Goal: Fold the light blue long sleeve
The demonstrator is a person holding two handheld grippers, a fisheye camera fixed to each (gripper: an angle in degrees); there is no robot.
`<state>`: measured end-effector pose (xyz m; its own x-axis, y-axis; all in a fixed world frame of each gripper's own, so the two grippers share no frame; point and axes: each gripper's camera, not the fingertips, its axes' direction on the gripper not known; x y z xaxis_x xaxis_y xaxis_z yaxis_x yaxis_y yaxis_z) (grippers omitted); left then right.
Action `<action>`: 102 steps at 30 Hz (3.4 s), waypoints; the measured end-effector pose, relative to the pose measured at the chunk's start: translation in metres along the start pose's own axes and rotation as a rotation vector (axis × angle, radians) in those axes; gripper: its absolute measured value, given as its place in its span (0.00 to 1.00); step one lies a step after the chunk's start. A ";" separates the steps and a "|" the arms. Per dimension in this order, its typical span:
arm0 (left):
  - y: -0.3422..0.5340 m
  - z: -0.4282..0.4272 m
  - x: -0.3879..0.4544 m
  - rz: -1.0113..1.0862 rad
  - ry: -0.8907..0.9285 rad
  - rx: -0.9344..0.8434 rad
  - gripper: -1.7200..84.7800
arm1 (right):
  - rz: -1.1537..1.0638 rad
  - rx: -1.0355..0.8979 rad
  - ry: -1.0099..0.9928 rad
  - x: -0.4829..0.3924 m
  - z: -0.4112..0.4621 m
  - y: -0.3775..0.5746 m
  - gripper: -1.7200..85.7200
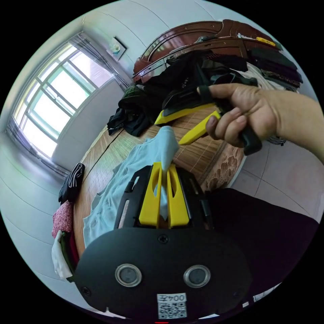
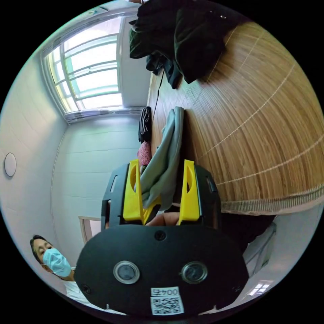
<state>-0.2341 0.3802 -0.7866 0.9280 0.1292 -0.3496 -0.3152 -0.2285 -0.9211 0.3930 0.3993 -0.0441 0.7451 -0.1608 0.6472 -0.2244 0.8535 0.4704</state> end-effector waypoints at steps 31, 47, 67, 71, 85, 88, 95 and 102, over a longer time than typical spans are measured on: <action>0.082 0.051 -0.387 -1.052 0.335 -0.090 0.02 | -0.061 -0.139 0.110 -0.001 0.104 -0.046 0.07; -0.199 0.081 -0.534 -1.080 0.307 -0.254 0.02 | -0.195 -0.235 0.271 -0.070 0.169 -0.042 0.07; -0.410 0.003 -0.607 -1.198 0.458 -0.186 0.02 | -0.347 -0.298 0.279 -0.141 0.277 0.000 0.07; -0.433 -0.084 -0.622 -1.279 0.470 -0.061 0.02 | -0.386 -0.317 0.290 -0.155 0.306 0.013 0.07; -0.449 -0.265 -0.570 -1.440 0.637 0.004 0.02 | -0.459 -0.364 0.413 -0.209 0.477 0.081 0.08; -0.442 -0.351 -0.567 -1.529 0.563 0.109 0.02 | -0.499 -0.384 0.526 -0.212 0.539 0.106 0.08; -0.383 -0.464 -0.568 -1.735 0.533 0.139 0.02 | -0.612 -0.458 0.783 -0.144 0.722 0.190 0.07; -0.373 -0.507 -0.567 -1.761 0.588 0.142 0.03 | -0.880 -0.245 0.809 -0.114 0.761 0.253 0.03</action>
<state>-0.5423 -0.0971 -0.1583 0.0950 -0.2177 0.9714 0.9813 -0.1436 -0.1281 -0.2264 0.2565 0.4579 0.7788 -0.4505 -0.4365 0.6131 0.6940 0.3775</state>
